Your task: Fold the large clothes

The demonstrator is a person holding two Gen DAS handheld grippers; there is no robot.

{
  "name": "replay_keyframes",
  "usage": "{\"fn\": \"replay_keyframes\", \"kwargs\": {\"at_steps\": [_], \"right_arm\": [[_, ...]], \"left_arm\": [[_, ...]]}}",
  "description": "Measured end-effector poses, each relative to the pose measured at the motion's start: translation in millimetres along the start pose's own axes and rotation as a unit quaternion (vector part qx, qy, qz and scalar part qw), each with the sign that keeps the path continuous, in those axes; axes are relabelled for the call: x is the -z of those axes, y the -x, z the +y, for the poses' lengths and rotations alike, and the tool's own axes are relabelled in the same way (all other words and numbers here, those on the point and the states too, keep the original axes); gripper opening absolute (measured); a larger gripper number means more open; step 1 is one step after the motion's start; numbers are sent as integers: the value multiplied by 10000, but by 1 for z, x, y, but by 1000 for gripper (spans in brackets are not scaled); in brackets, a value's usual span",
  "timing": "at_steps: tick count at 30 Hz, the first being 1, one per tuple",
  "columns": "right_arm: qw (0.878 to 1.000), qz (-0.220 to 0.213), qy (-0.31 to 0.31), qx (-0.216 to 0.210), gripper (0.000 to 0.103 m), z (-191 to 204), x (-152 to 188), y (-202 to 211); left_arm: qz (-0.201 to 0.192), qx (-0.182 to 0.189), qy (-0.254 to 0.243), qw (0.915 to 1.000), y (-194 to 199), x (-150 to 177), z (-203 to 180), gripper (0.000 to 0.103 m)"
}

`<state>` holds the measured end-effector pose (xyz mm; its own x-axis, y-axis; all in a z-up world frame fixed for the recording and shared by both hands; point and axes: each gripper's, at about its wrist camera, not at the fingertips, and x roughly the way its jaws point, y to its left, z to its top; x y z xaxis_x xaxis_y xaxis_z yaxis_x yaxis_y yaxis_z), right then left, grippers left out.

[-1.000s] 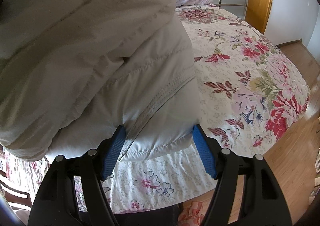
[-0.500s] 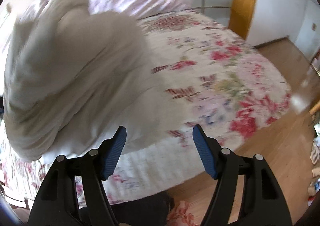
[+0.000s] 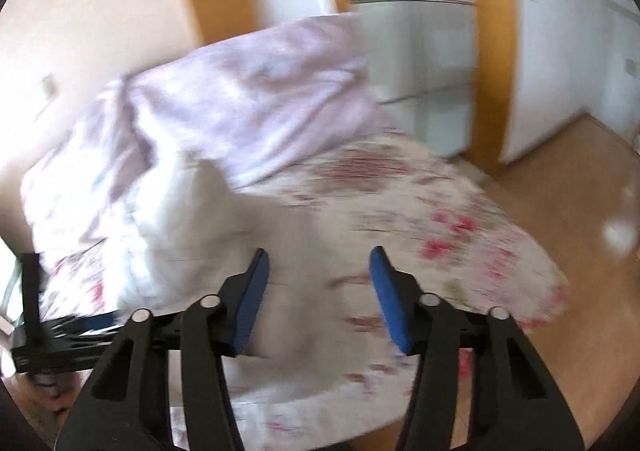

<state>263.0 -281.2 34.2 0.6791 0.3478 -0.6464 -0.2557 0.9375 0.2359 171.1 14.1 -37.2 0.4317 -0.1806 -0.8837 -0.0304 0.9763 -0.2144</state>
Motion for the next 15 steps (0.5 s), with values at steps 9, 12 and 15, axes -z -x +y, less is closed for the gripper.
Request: {"fn": "replay_keyframes", "kwargs": {"at_steps": [9,12,15], "right_arm": [[9901,320,1065,-858,22,87,0,-36],[9879,383,1199,-910,21,99,-1,-44],[9865,418,1314,-886,21,105,-2,-50]], "left_arm": [[-14,21,19,10000,-1,0,0,76],[-22,27,27,10000,0,1,1,76],[-30,41,45,10000,1,2,1,76]]}}
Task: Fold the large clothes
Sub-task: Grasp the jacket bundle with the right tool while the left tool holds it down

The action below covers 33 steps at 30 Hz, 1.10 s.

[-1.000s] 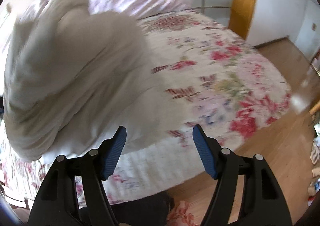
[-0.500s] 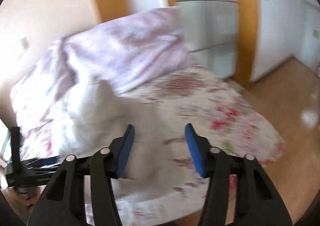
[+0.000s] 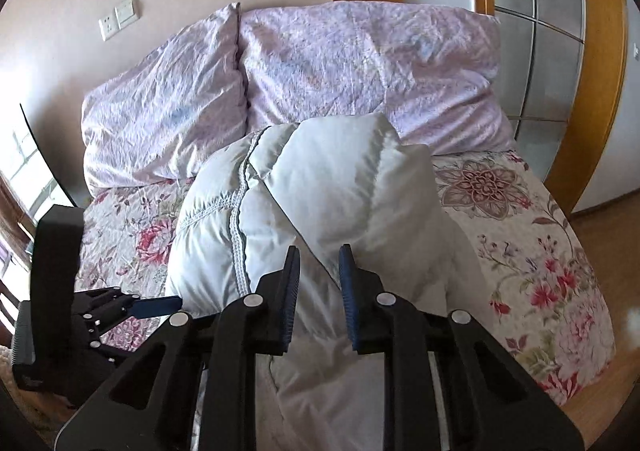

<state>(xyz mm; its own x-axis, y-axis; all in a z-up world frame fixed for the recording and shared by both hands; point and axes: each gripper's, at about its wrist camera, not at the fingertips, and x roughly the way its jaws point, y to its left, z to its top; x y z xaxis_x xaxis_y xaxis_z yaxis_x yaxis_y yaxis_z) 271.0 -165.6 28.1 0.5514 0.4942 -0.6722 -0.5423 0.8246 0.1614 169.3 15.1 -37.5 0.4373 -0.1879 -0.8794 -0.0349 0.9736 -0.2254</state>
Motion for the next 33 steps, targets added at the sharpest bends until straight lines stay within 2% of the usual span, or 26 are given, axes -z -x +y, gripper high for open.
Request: {"fn": "replay_keyframes", "kwargs": {"at_steps": [11,21,27,33], "right_arm": [[9978,567,99,342,13,-13,13,-40],[9954,808,32,519,13,-30,35,-59],[9947,867,46,558,13,-37,44,-69],[9944,910,13,540,13,-41,47,-77]], "left_arm": [[-33,40,65,10000,1,0,-2,77],[-217,296,282,9989,18,-6,-2,74],[-403,34,473,9981,25,-19,8,74],[-390,-324,613,9968,19,-28,21,74]]}}
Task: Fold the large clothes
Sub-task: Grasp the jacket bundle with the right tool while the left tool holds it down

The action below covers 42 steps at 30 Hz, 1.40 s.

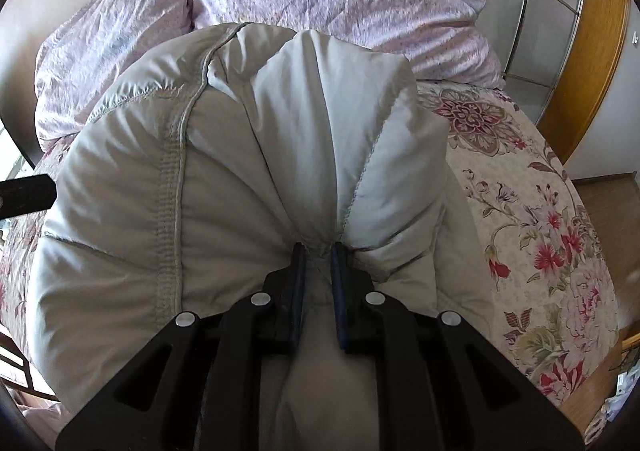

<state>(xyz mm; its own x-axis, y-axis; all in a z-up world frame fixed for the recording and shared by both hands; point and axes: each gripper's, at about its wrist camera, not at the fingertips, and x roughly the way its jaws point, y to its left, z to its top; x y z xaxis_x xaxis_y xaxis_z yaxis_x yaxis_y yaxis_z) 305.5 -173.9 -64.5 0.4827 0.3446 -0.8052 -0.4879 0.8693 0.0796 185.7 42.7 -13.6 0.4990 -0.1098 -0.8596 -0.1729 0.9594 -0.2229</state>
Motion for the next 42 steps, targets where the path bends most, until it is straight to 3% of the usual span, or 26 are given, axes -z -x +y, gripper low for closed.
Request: {"fn": "replay_keyframes", "kwargs": {"at_steps": [14,20,28,42], "right_arm": [[9999,70,-12,-100,12,-9,-1,-15],[9999,102,21,-102,13,-10,-2,-20],[9998,174,63,-93,13,-9,-3,-24],[9994,300,164,-106,13,-8,-6,-34]], "left_arm": [[55,-234,-40,9997,-21,-14,5,77],[184,-348,-163,9991,-37,-10,-1,79],[427,-268,146,9986,-57,-6,11,87],[445,-540,-6,9976,-71,-2,8,89]]}}
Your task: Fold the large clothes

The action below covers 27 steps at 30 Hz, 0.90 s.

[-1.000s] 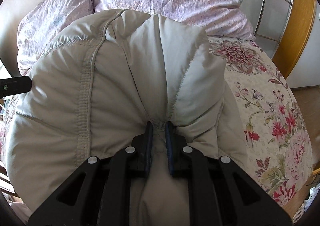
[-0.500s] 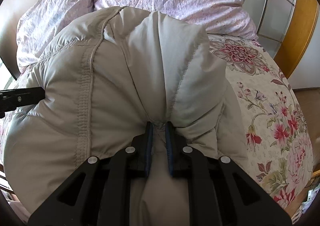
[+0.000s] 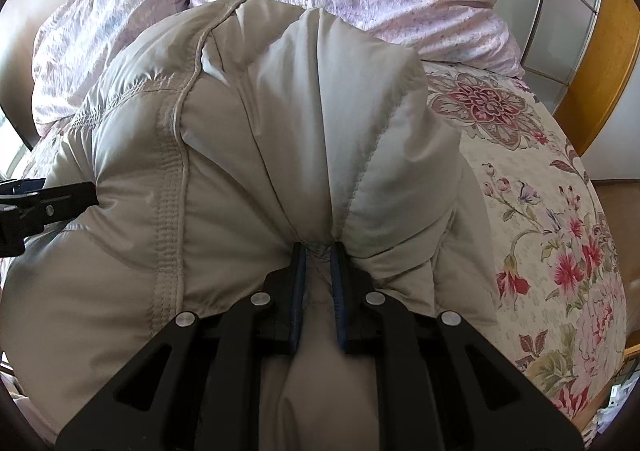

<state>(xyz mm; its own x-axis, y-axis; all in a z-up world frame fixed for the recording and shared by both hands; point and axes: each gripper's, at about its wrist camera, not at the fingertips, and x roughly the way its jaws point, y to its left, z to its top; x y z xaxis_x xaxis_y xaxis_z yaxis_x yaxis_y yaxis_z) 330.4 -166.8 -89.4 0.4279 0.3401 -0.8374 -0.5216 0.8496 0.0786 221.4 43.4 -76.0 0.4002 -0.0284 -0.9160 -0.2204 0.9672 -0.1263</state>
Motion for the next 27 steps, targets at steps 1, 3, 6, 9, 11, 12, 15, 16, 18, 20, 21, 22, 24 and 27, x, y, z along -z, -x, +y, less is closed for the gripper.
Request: {"fn": "replay_keyframes", "kwargs": {"at_steps": [1,3,6,9,11,12,15,16,18,20,21,22,24,27], "right_arm": [[10000,7,4,3,13,0,0,-1],[10000,21,15,9,13,0,-1,-2],[10000,37,22,14,13,0,-3,-4],[10000,38,37,21,13,0,-4,-5],[10000,25,44,37,13,1,-3,-6],[10000,15,45,46,13,1,-3,-6],[10000,-20,57,60,13,2,-3,-7],[9999,-45,60,68,13,1,-3,-7],[9999,-90,68,85,13,1,-2,-7],[9997,-173,63,135,13,2,-1,-8],[9996,-221,58,163,13,2,0,-8],[9995,-258,56,182,13,2,1,-7],[9991,-342,44,234,13,3,3,-7],[9987,-427,28,289,13,4,5,-7]], "left_arm": [[8,-6,0,10000,-1,0,0,89],[20,-13,4,10000,-2,-1,1,90],[22,-24,15,10000,-5,-2,1,91],[16,-40,12,10000,-7,-3,0,92],[14,-42,22,10000,-9,-3,0,92],[11,-36,27,10000,-9,-3,0,93],[-3,12,84,10000,-12,-4,1,94],[-10,33,113,9999,-12,-4,2,95],[-44,72,167,9998,-14,-3,3,96],[-101,72,176,9998,-15,-2,3,96],[-136,60,165,9998,-15,-2,2,96],[-155,51,161,9997,-15,-1,2,96],[-192,25,156,9997,-15,0,2,96],[-235,-38,119,9996,-14,2,-1,97]]}}
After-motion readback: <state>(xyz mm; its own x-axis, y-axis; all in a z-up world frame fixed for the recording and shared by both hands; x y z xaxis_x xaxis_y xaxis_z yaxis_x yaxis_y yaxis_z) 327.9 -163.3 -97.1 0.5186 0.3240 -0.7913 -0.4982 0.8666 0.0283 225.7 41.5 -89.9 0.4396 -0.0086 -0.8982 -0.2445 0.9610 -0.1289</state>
